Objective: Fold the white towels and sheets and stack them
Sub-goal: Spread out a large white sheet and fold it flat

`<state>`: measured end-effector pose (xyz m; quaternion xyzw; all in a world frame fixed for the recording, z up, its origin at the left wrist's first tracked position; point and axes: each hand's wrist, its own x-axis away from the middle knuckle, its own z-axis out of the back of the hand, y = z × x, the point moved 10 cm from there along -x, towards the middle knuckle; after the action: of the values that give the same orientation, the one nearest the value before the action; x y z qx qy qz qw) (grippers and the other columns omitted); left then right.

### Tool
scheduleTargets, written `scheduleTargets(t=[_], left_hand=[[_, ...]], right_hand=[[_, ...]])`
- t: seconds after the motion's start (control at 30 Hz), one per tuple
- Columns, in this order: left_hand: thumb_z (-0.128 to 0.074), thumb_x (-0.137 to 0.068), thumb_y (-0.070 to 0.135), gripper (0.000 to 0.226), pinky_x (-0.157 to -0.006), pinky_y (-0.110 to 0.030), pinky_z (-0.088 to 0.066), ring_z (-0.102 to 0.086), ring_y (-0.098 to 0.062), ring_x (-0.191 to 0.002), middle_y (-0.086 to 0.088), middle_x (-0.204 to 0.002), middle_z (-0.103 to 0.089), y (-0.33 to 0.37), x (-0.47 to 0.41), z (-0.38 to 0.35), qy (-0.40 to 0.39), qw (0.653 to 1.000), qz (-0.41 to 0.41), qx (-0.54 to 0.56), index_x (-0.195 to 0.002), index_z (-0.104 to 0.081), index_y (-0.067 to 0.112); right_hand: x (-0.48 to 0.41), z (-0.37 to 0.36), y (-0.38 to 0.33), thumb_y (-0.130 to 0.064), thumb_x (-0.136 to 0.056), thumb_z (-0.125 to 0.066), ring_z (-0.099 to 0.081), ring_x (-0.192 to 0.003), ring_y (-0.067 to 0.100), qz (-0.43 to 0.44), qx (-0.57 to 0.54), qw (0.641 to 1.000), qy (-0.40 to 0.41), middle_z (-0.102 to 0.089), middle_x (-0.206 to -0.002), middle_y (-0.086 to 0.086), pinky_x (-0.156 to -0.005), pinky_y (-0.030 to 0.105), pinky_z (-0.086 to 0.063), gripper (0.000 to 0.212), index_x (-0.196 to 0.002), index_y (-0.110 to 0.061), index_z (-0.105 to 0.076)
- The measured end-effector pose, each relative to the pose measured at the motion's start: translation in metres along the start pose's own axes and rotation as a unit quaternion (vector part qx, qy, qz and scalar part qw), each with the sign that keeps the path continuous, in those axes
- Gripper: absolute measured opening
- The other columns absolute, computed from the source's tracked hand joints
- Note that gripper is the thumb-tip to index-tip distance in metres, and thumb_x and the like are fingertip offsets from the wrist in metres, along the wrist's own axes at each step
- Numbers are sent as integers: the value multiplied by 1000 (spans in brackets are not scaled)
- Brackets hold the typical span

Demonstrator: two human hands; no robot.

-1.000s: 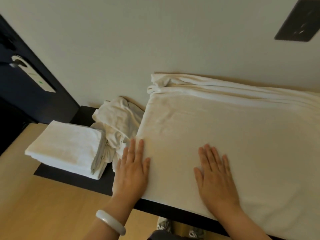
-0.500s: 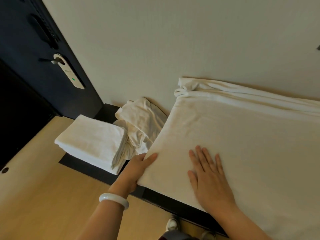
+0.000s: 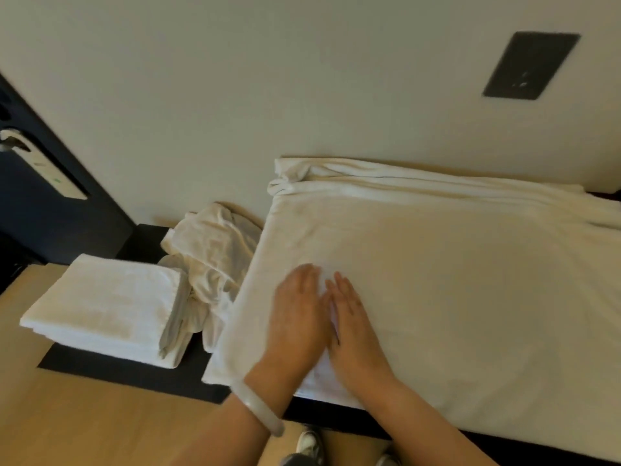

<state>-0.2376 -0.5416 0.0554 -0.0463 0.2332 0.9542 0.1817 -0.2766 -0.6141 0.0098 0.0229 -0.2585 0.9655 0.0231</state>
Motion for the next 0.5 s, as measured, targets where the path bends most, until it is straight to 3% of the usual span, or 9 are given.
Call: scheduleTargets(t=[0.07, 0.17, 0.27, 0.33, 0.43, 0.5], left_hand=[[-26, -107, 31, 54, -123, -32, 1, -4, -18, -152, -6, -164, -9, 39, 5, -43, -83, 996, -29, -19, -156, -13, 15], [0, -100, 51, 63, -122, -40, 11, 20, -18, -149, -1, -163, 17, 45, 17, -75, -131, 984, -31, -119, -156, 12, 25], [8, -91, 56, 70, -123, -41, 5, 12, -19, -151, 2, -163, 11, 45, 16, -75, -117, 982, -39, -140, -155, 9, 28], [5, -90, 56, 73, -123, -41, 0, 2, -21, -152, 0, -164, 1, 48, 15, -72, -109, 984, -30, -137, -157, -2, 27], [4, -88, 55, 80, -123, -45, -4, -7, -26, -152, -7, -163, -10, 69, 13, -73, -103, 988, 2, -117, -156, -14, 15], [0, -91, 51, 77, -123, -45, -4, -8, -26, -151, -8, -162, -12, 116, 13, -86, -107, 987, -55, -103, -155, -19, 11]], right_hand=[[12, 22, 34, -39, -101, -7, 27, -145, 8, -30, 61, 997, 40, 32, -152, -10, -116, 25, 24, 57, -146, -21, 23], [47, 53, 105, -42, -105, -14, 24, -147, 12, -73, 138, 987, 30, 20, -160, -6, -120, 38, 18, 59, -154, -21, 11], [96, 85, 174, -58, -91, 10, 27, -145, 10, -144, 184, 972, 14, 26, -158, -10, -120, 43, 16, 68, -150, -28, 22], [129, 108, 214, -62, -93, 13, 27, -146, 11, -222, 195, 955, 28, 30, -157, -10, -120, 47, 16, 66, -149, -30, 27], [155, 127, 248, -63, -92, 5, 23, -149, 15, -298, 166, 940, 30, 28, -160, -7, -119, 52, 14, 70, -151, -30, 26], [146, 131, 246, -58, -99, -8, 18, -150, 16, -279, 132, 950, 39, 19, -163, -5, -120, 50, 14, 68, -156, -28, 13]])
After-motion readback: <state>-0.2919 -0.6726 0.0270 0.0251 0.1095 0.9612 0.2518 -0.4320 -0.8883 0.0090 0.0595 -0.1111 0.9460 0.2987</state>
